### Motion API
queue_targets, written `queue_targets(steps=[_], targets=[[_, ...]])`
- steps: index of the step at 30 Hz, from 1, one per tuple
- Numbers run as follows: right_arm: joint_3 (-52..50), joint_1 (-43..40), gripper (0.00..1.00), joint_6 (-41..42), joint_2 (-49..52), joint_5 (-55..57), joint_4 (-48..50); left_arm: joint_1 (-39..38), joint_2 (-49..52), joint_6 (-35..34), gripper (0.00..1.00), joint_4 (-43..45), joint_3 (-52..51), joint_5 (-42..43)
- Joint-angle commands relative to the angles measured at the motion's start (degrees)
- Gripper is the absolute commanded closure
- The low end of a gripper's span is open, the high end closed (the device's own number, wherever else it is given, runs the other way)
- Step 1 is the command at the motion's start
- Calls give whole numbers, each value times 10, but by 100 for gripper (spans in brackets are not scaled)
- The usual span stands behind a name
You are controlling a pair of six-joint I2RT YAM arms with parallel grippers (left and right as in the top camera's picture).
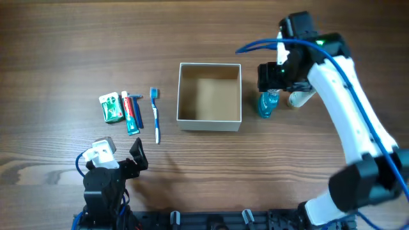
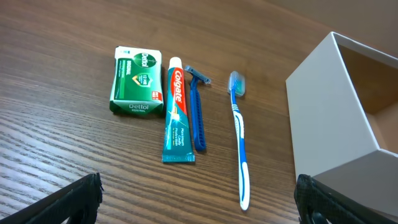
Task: Pack container
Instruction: 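Grasp the blue Listerine bottle with the right gripper, then carry the bottle over the box and release it inside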
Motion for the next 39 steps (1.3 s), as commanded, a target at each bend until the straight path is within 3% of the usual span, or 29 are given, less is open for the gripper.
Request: queue_targets(steps=[1, 9, 11, 15, 21, 23, 24, 28, 34, 39], targets=[[-26, 1, 19, 15, 31, -21, 8, 5, -5, 5, 0, -2, -8, 11], [-77, 1, 45, 30, 32, -20, 35, 5, -5, 5, 0, -2, -8, 11], [-86, 1, 63, 30, 32, -19, 38, 5, -5, 5, 0, -2, -8, 11], [-92, 1, 82, 30, 25, 4, 52, 5, -5, 5, 0, -2, -8, 11], [-58, 9, 84, 34, -90, 24, 35, 5, -5, 5, 0, -2, -8, 11], [-38, 26, 92, 46, -148, 31, 15, 5, -5, 5, 0, -2, -8, 11], [-24, 47, 96, 49, -190, 32, -1, 5, -5, 5, 0, -2, -8, 11], [-8, 123, 96, 89, -271, 35, -14, 5, -5, 5, 0, -2, -8, 11], [-8, 213, 96, 137, -194, 49, 48, 5, -5, 5, 0, -2, -8, 11], [-8, 206, 96, 163, -56, 85, 108, 5, -5, 5, 0, -2, -8, 11]])
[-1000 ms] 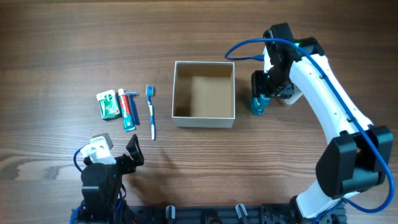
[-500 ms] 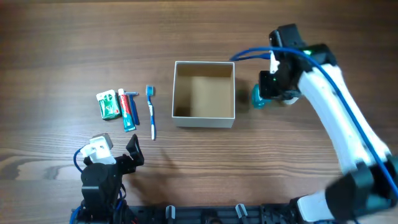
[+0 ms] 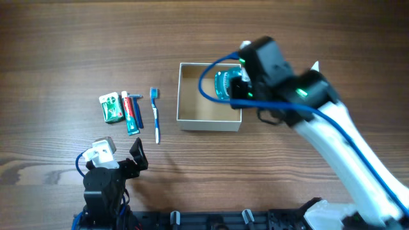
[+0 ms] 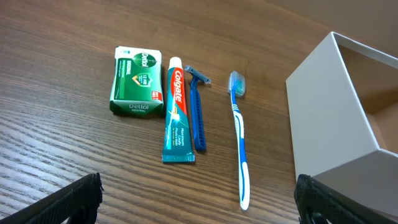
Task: Pack container
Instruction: 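Carry the bottle over the box and release it inside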
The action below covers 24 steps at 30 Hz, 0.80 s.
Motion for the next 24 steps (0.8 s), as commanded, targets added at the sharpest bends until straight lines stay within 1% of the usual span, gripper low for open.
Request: queue_targets(steps=[1, 2, 5, 8, 12, 13, 14, 16, 17, 18, 24], targets=[[5, -7, 96, 29, 91, 37, 37, 5, -6, 5, 0, -2, -8, 11], [5, -8, 96, 29, 122, 37, 45, 5, -6, 5, 0, -2, -8, 11], [5, -17, 96, 30, 174, 38, 64, 5, -6, 5, 0, -2, -8, 11], [5, -35, 95, 35, 197, 33, 82, 5, -6, 5, 0, -2, -8, 11], [5, -58, 95, 45, 201, 32, 88, 5, -6, 5, 0, -2, -8, 11], [5, -62, 89, 44, 201, 28, 89, 5, -6, 5, 0, -2, -8, 11], [5, -64, 64, 41, 201, 20, 89, 5, -6, 5, 0, -2, -8, 11], [5, -63, 60, 13, 201, 6, 92, 5, -6, 5, 0, -2, -8, 11], [5, -62, 46, -1, 201, 4, 91, 5, -6, 5, 0, -2, -8, 11], [5, -61, 38, -2, 201, 6, 89, 5, -6, 5, 0, -2, -8, 11], [5, -61, 25, -2, 193, 9, 75, 5, -6, 5, 0, -2, -8, 11]])
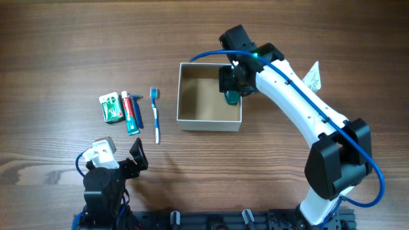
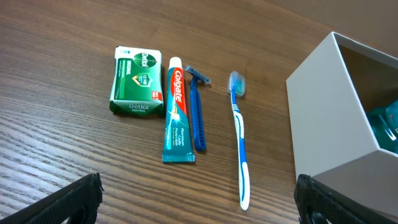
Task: Pack container
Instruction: 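Carry the bottle over the box and release it inside, then grasp the white lotion tube with the right gripper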
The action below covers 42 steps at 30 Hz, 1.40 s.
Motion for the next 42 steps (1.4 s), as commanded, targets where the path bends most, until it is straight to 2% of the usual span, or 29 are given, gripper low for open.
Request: queue_targets(steps=[1, 4, 6, 7, 9, 13, 18, 21, 24, 29, 30, 31, 32, 33, 38, 42], targets=[[8, 2, 23, -4, -17, -4, -7, 5, -6, 5, 0, -2, -8, 11], [9, 2, 20, -5, -75, 15, -25, 5, -6, 5, 0, -2, -8, 11], [15, 2, 19, -19, -139, 29, -49, 5, -6, 5, 0, -2, -8, 11], [16, 2, 14, -28, -172, 35, -56, 5, -6, 5, 0, -2, -8, 11], [16, -2, 13, -34, -229, 53, -69, 5, -6, 5, 0, -2, -8, 11], [16, -57, 12, -64, -330, 94, -100, 5, -6, 5, 0, -2, -8, 11], [13, -200, 14, -101, -314, 73, -115, 5, -6, 5, 0, -2, -8, 11], [9, -280, 16, -123, -245, 17, -121, 5, -6, 5, 0, -2, -8, 11], [9, -307, 28, -124, -171, -16, -121, 5, -6, 5, 0, -2, -8, 11], [9, -307, 32, -122, -86, -26, -139, 5, -6, 5, 0, -2, -8, 11], [9, -307, 37, -124, -77, -30, -141, 5, -6, 5, 0, -2, -8, 11], [9, -307, 49, -124, -69, -31, -142, 5, -6, 5, 0, -2, -8, 11], [9, -307, 70, -124, -66, -31, -142, 5, -6, 5, 0, -2, -8, 11], [9, -307, 96, -123, -66, -31, -141, 5, -6, 5, 0, -2, -8, 11], [10, -306, 96, -121, -103, -31, -151, 5, -6, 5, 0, -2, -8, 11], [11, -273, 96, -105, -196, 9, -175, 5, -6, 5, 0, -2, -8, 11]])
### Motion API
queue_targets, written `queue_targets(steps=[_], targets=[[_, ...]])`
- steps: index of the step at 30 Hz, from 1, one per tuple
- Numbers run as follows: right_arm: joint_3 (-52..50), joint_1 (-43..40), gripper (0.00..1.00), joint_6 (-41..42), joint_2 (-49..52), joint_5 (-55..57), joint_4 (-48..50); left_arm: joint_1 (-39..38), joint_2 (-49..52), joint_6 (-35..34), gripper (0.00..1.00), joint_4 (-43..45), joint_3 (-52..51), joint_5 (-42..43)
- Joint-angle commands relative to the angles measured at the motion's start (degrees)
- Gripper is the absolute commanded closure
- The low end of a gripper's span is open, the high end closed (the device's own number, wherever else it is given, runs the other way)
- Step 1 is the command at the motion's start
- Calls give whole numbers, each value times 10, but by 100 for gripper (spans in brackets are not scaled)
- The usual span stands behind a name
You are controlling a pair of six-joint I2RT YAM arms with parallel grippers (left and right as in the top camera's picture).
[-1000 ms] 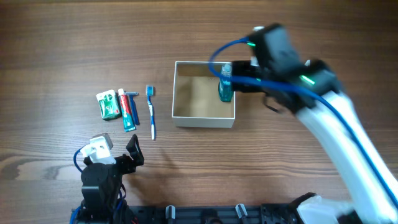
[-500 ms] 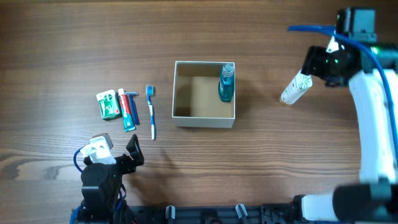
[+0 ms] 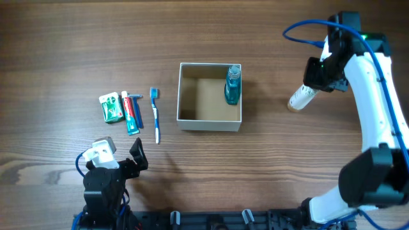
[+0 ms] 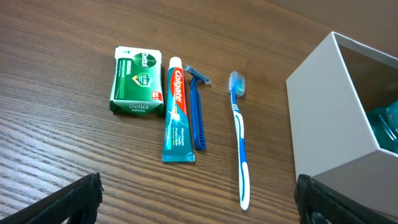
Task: Pack container
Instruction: 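Grasp the white lotion tube with the right gripper, then lower the lotion tube into the box and open the gripper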
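Note:
The open white cardboard box [image 3: 210, 124] sits mid-table, with the teal bottle [image 3: 232, 84] standing upright against its right wall; its edge also shows in the left wrist view, bottle [image 4: 387, 126]. Left of the box lie a green soap pack [image 3: 111, 107], toothpaste tube [image 3: 131, 114], blue razor [image 3: 138, 110] and toothbrush [image 3: 154, 114]. A white tube [image 3: 299, 97] lies right of the box. My right gripper [image 3: 317, 76] hovers just above the tube's upper end, open and holding nothing. My left gripper [image 4: 199, 202] rests open near the front edge, short of the toiletries.
The right arm's white links run down the right side of the table from the front edge. The left arm's base sits at the front left. Bare wood surrounds the box on all sides.
My right gripper has let go of the teal bottle, which now stands inside the box at its right wall. The gripper has moved right, over the white tube. The left arm is unchanged.
My right gripper was shut on the teal bottle right of the box, beside the white tube. Then it held the bottle over the box's right edge, then low inside the box. Now the bottle stands free in the box and the gripper is back at the tube.

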Motion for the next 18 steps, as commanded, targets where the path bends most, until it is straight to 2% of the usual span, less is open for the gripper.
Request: queue_targets(steps=[1, 5, 9, 14, 18], targets=[[6, 43, 96, 23, -120, 40, -10, 5, -6, 5, 0, -2, -8, 11], [6, 129, 96, 69, -221, 51, -43, 5, -6, 5, 0, -2, -8, 11], [6, 227, 96, 121, -275, 48, -88, 5, -6, 5, 0, -2, -8, 11], [6, 310, 96, 121, -271, 22, -68, 5, -6, 5, 0, -2, -8, 11], [6, 344, 96, 110, -240, 22, -3, 5, -6, 5, 0, -2, -8, 11]])
